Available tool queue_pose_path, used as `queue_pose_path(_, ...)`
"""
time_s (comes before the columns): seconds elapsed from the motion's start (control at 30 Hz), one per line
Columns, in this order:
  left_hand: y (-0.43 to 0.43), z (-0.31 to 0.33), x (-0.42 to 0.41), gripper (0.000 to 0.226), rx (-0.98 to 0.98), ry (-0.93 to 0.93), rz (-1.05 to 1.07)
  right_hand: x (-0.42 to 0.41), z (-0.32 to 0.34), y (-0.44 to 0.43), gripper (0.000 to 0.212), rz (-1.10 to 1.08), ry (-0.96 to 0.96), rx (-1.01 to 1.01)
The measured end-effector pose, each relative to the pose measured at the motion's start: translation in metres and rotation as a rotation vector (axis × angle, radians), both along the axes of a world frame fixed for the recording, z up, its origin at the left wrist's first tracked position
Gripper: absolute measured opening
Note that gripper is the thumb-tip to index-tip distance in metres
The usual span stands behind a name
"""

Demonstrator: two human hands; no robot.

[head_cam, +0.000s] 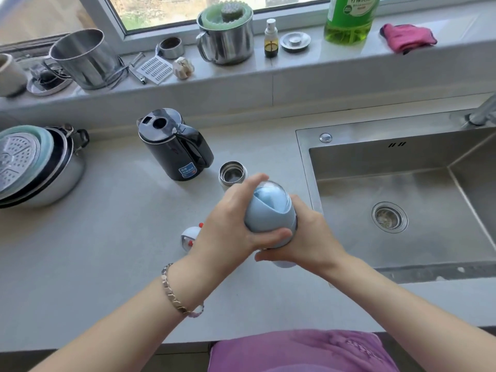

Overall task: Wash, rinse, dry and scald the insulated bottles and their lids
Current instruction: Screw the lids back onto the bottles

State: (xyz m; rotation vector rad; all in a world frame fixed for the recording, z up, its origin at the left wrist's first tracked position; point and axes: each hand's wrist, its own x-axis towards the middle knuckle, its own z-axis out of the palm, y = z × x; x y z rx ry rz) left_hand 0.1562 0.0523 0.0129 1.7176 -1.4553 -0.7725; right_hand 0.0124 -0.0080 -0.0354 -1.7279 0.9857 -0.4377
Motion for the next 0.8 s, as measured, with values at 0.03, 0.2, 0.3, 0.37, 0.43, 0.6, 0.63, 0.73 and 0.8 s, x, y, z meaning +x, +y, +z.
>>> queue_pose_path(0.03,-0.002,0.003,0.002,0.069,-0.002,0.016,-0.051,0.0,0.001,-0.001,0.073,-0.007,-0.007,0.004)
queue_pose_path(0.2,-0.018,0.032,0.037,0.077,0.27,-0.249,-0.502,-0.006,0.003,-0.004,0.077,0.055,0.051,-0.017)
queue_pose_path(0.3,-0.021,0.042,0.025,0.069,0.421,-0.413,-0.297,-0.009,0.001,-0.003,0.077,0.061,0.09,-0.047)
queue_pose_path(0.37,-0.019,0.032,0.005,0.069,0.378,-0.685,-0.261,-0.009,-0.001,-0.002,0.076,0.056,0.104,-0.063)
queue_pose_path(0.43,-0.016,0.024,-0.001,0.056,0.243,-0.747,-0.302,-0.008,-0.002,-0.002,0.075,0.051,0.099,-0.053)
queue_pose_path(0.6,-0.016,0.028,0.023,0.073,0.275,-0.458,-0.674,-0.011,-0.004,-0.003,0.077,0.052,0.115,-0.092)
queue_pose_path(0.63,-0.014,0.025,0.017,0.076,0.288,-0.401,-0.574,-0.011,-0.005,-0.003,0.076,0.029,0.103,-0.084)
queue_pose_path(0.73,-0.013,0.014,-0.001,0.08,0.212,-0.436,-0.157,-0.008,-0.008,-0.001,0.07,-0.022,0.094,-0.063)
queue_pose_path(0.8,-0.014,0.012,0.001,0.073,0.147,-0.404,-0.189,-0.008,-0.009,-0.001,0.064,-0.033,0.111,-0.076)
